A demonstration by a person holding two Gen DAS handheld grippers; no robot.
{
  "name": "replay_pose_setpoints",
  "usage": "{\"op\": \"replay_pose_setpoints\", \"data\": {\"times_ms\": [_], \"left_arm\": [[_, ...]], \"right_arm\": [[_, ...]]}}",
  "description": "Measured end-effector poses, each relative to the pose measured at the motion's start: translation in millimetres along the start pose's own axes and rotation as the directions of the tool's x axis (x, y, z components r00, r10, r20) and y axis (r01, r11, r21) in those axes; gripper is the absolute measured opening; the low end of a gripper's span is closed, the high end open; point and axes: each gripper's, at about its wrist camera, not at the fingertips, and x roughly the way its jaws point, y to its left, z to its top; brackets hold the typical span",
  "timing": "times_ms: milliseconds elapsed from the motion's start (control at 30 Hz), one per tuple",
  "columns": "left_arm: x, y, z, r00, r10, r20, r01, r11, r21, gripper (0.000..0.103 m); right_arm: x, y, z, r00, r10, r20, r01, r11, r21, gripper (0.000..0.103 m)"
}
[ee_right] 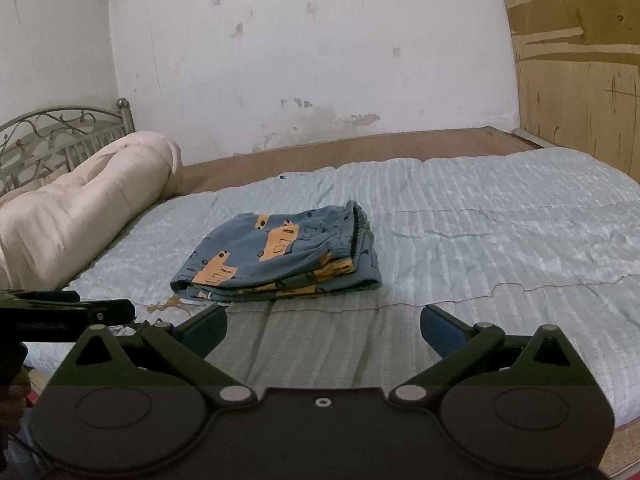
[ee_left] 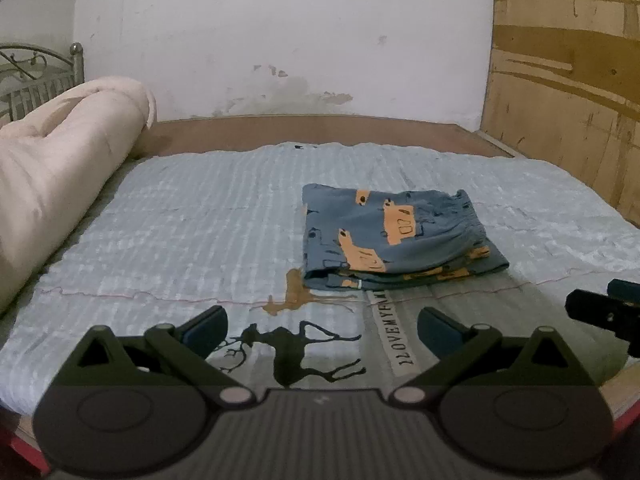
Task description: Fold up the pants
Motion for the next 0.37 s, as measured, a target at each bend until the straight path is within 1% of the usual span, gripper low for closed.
{"op": "replay_pose_setpoints", "data": {"times_ms": [367], "left_arm": [[3.0, 0.9, 1.1, 1.0, -0.009, -0.006, 0.009, 1.0, -0.005, 0.103]], "right_arm": [[4.5, 0.7, -0.6, 1.0, 0.006, -0.008, -0.006, 1.0, -0.008, 0.102]]}}
